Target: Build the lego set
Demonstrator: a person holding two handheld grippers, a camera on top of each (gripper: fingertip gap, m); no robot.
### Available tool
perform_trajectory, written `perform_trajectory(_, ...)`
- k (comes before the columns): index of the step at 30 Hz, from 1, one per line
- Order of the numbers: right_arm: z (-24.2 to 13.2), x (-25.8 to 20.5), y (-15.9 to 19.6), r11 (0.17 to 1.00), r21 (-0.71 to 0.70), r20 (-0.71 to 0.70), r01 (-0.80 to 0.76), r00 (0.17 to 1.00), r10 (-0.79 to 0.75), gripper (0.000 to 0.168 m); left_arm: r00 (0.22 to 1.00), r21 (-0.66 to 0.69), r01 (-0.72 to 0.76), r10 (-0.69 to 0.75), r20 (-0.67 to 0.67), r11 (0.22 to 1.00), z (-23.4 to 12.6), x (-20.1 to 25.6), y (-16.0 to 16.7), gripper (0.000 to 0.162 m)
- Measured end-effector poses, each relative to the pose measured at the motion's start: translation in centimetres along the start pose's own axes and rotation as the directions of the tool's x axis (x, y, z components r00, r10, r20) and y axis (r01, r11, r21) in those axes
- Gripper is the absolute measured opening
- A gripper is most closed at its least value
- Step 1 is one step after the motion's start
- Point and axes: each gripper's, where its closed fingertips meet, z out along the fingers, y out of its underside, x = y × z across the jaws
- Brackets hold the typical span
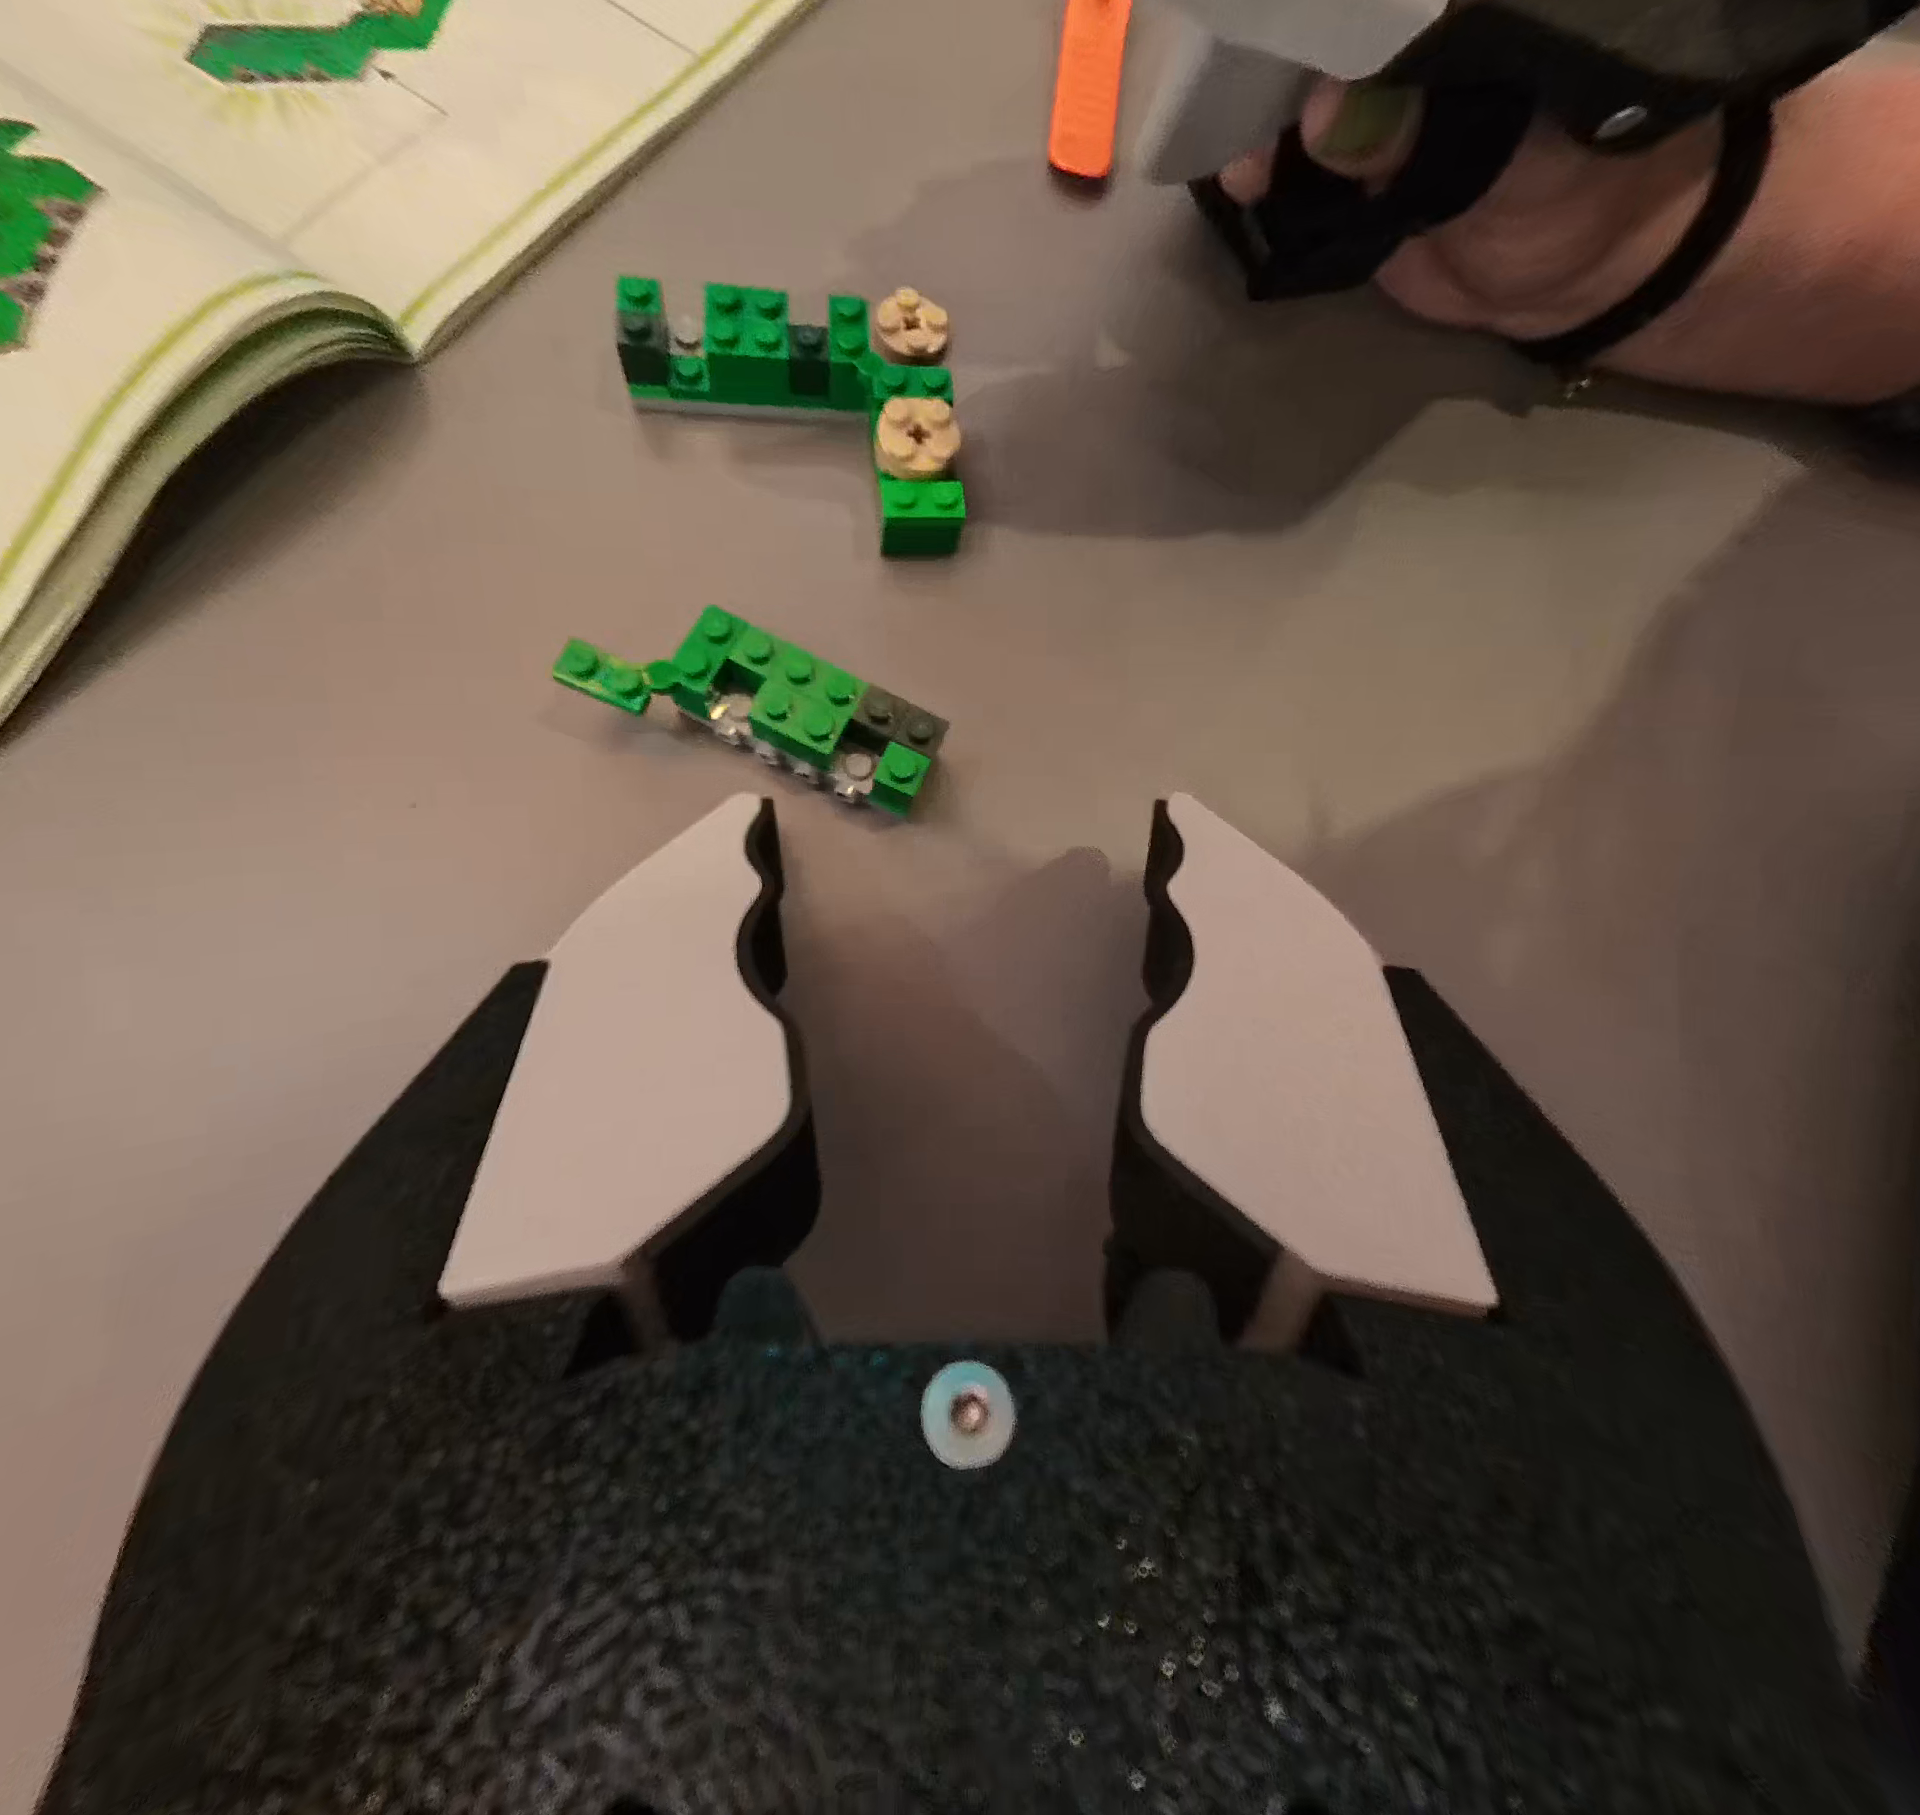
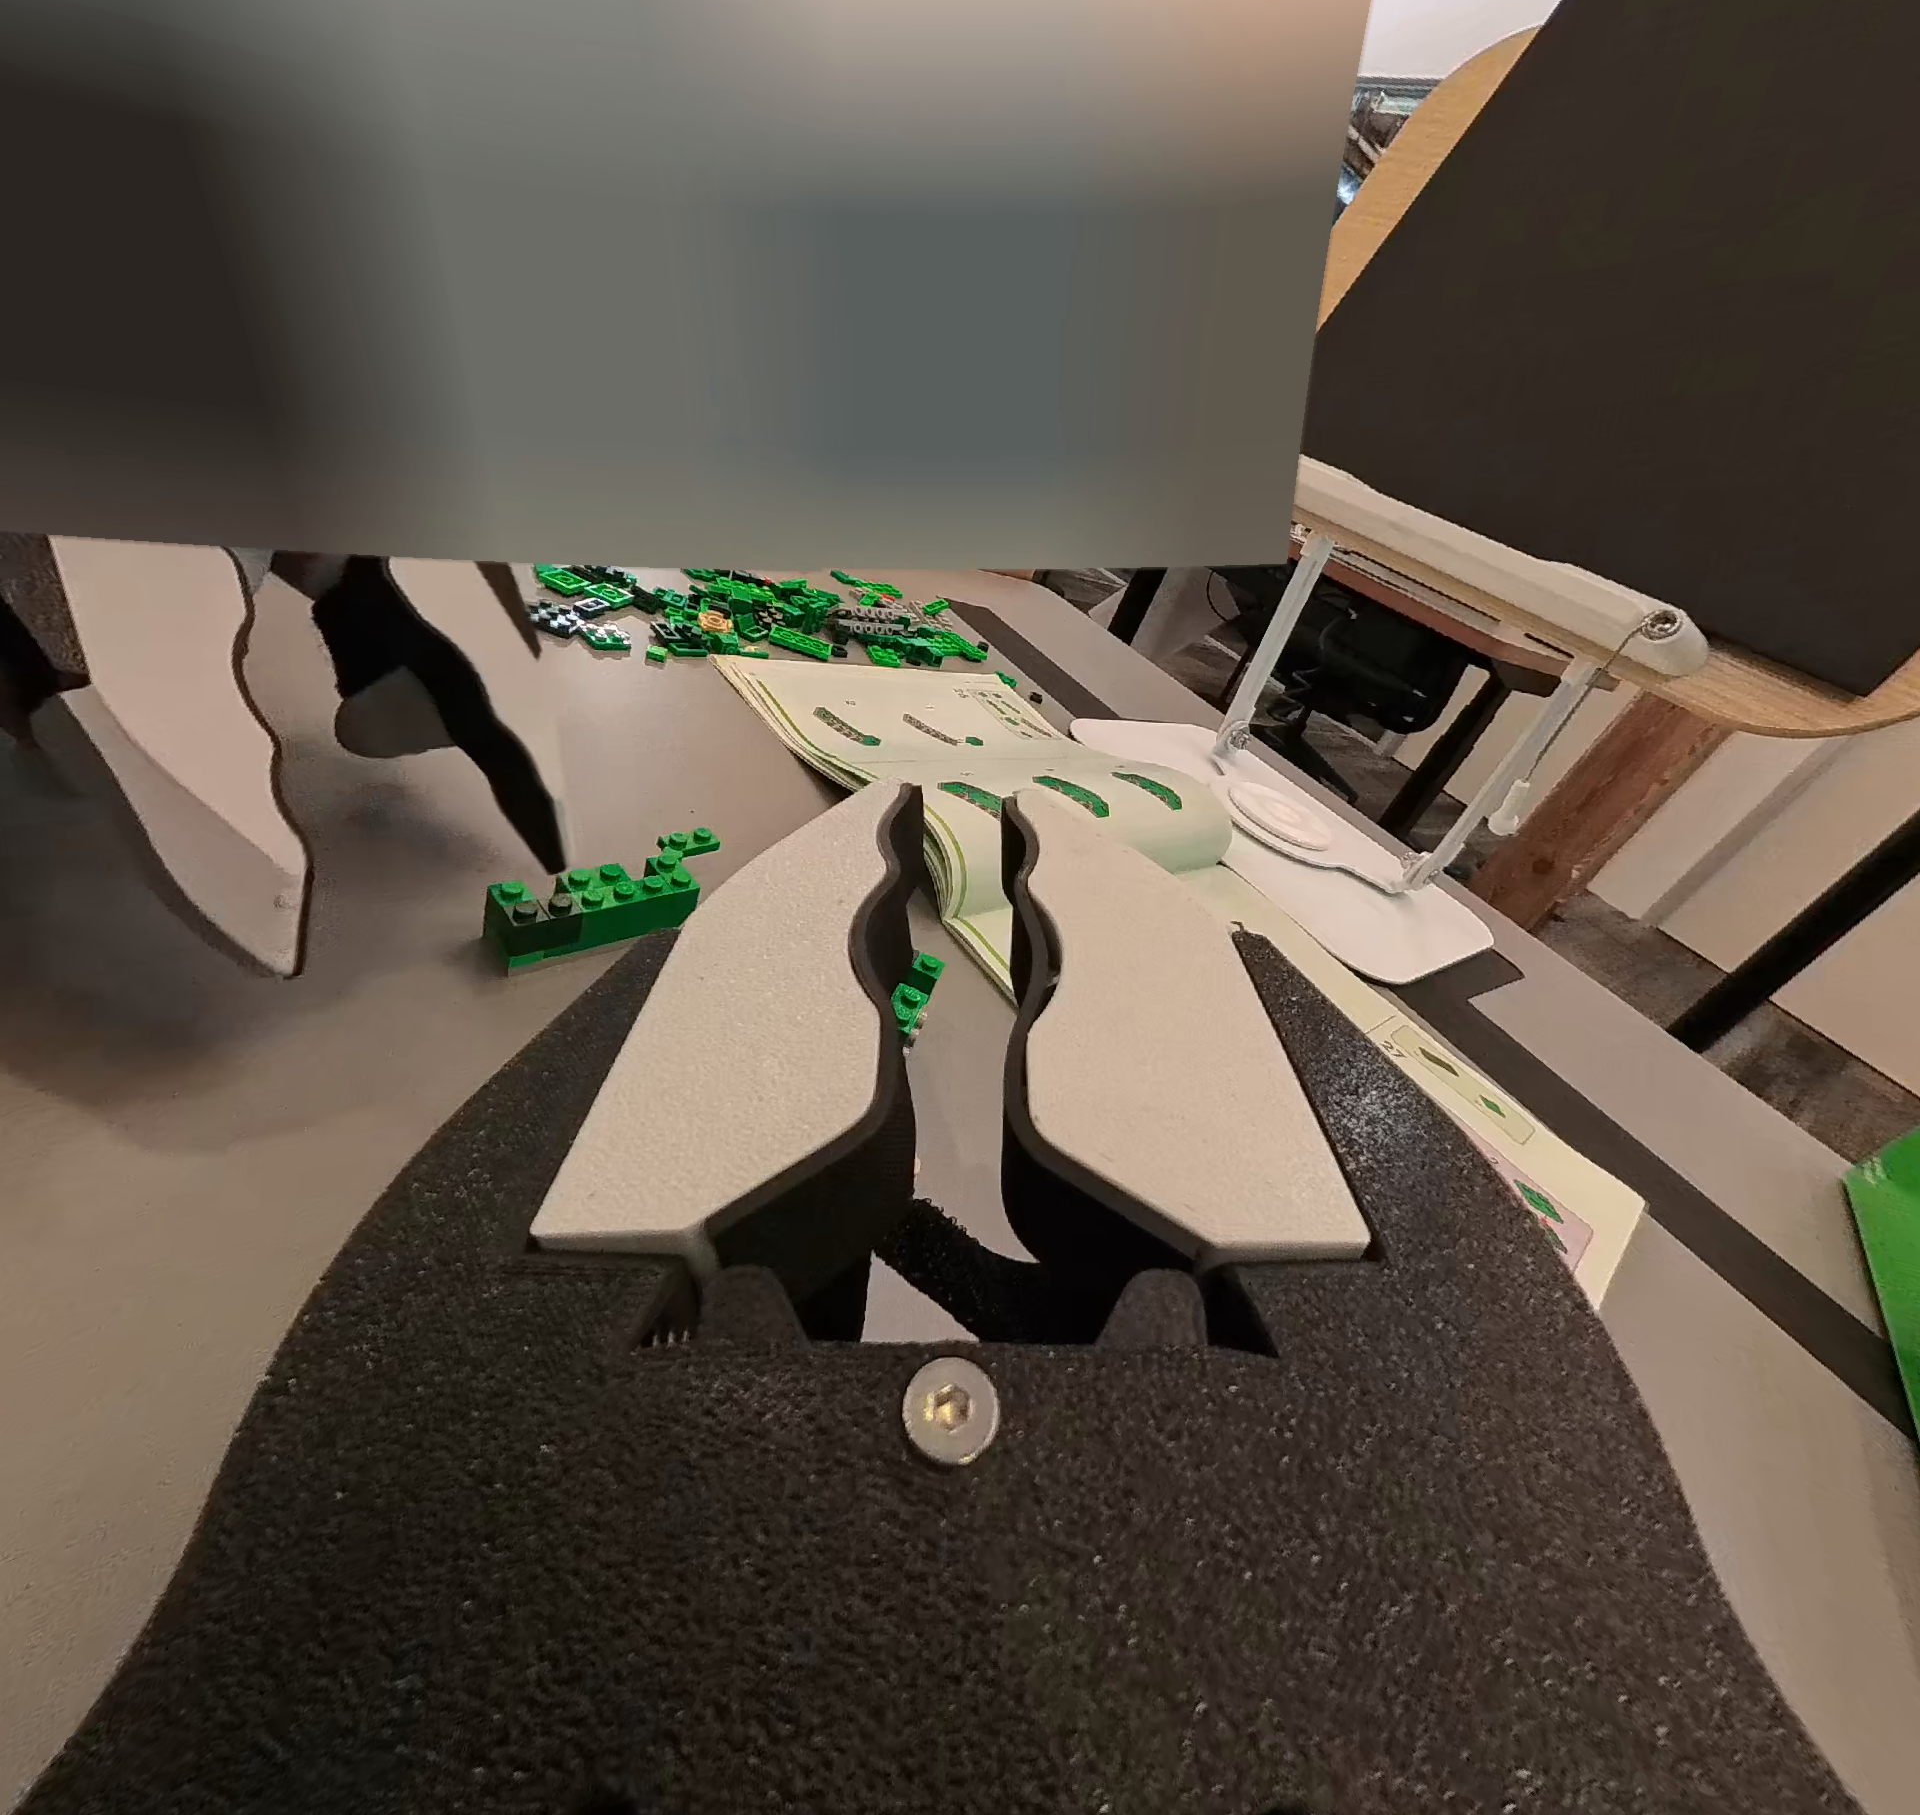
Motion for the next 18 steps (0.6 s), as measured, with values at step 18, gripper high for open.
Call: perform_trajectory(18,0.0,0.0,0.0,1.0,0.0,0.003,0.003,1.0,-0.003,0.013,0.995,0.008,0.024,-0.024,0.099,1.0,0.2,-0.8,-0.7,0.067)
